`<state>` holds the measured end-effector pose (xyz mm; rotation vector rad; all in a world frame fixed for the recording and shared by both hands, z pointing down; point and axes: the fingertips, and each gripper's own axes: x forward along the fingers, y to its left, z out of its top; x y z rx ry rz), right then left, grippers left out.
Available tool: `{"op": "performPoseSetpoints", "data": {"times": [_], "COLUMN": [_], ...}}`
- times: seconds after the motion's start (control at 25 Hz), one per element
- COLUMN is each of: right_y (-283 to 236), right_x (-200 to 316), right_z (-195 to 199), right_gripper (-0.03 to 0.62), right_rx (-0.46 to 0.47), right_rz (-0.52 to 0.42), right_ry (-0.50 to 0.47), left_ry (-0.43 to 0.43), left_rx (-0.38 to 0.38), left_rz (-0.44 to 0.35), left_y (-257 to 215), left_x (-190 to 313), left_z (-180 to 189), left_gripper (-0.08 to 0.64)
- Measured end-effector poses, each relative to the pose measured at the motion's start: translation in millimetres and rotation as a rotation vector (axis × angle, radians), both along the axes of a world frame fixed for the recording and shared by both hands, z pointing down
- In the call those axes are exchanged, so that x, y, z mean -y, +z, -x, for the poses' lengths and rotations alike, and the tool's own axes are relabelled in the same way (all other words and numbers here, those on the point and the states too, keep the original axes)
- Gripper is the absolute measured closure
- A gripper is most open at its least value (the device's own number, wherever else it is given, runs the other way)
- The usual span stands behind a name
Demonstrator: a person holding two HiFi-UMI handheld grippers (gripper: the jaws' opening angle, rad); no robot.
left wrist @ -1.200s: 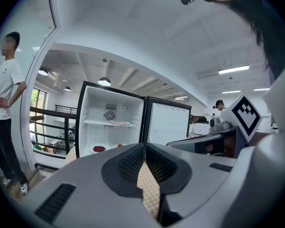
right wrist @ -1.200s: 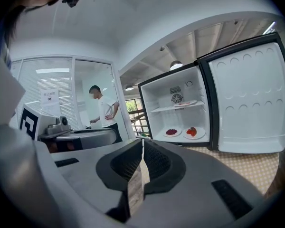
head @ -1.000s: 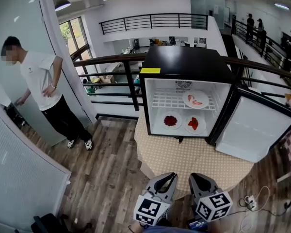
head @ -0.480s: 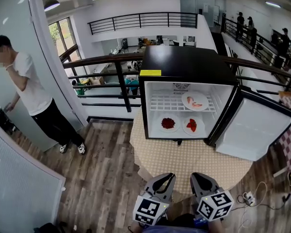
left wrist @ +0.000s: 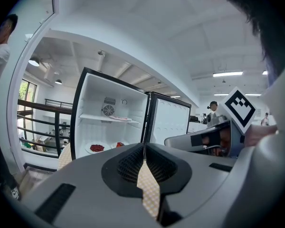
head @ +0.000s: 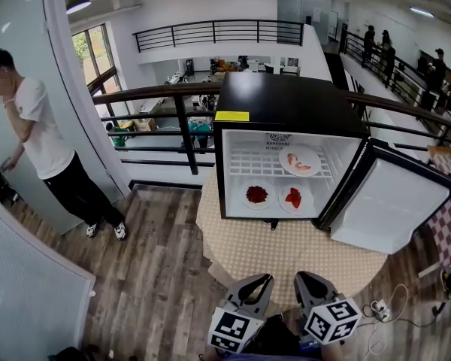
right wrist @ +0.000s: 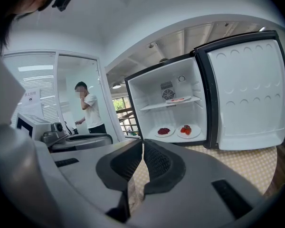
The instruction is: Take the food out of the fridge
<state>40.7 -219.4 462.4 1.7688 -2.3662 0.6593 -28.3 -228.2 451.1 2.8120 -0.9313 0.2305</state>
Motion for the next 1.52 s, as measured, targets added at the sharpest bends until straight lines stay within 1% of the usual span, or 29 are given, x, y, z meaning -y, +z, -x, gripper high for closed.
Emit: {"op": "performPoseSetpoints", "data": {"times": [0.2,0.44,0.52,0.68,0.84,1.0,1.16,1.44,1.52], "right_y": [3.4,4.7,4.2,2.5,-3.7,-7.9,-7.9,-8.4,-7.6], "right_x": [15.8,49.2,61.8,87.2,114.7,139.3,161.4,196.9,207.2], "right_z": [-12.5,-37.0,-43.2,-57.0,-72.8,-88.7,-106.5,-123.9,-126.3], "right_gripper": [0.568,0.568,0.568,0.568,0.566,0.566,0.566,0.565,0.547], "right_rx": [0.016,0.045,0.05,0.056,0.072,0.112,0.143,0.227,0.26], "right_rz": [0.005,0.023,0.026,0.016,-0.016,-0.02,-0.013,-0.008,0.002], "right_ry": [0.006,0.047,0.045,0.034,0.028,0.032,0.059,0.058,0.059], "left_ry": [0.002,0.015,0.015,0.004,-0.017,-0.032,-0.034,-0.01,-0.003], "left_rx": [0.015,0.035,0.038,0.055,0.064,0.071,0.078,0.093,0.092], "left_rz": [0.005,0.001,-0.003,-0.016,-0.03,-0.033,-0.034,-0.032,-0.034], "left_y": [2.8,1.5,-0.5,-1.6,-5.0,-7.3,-5.0,-1.4,-2.0], "left_x": [12.3,33.6,43.9,68.8,99.2,121.7,137.4,156.0,161.4], "left_z": [-10.3,-29.5,-35.8,-47.7,-58.3,-70.1,-84.1,-110.2,-116.3], "left_gripper": [0.532,0.532,0.532,0.532,0.532,0.532,0.532,0.532,0.532]}}
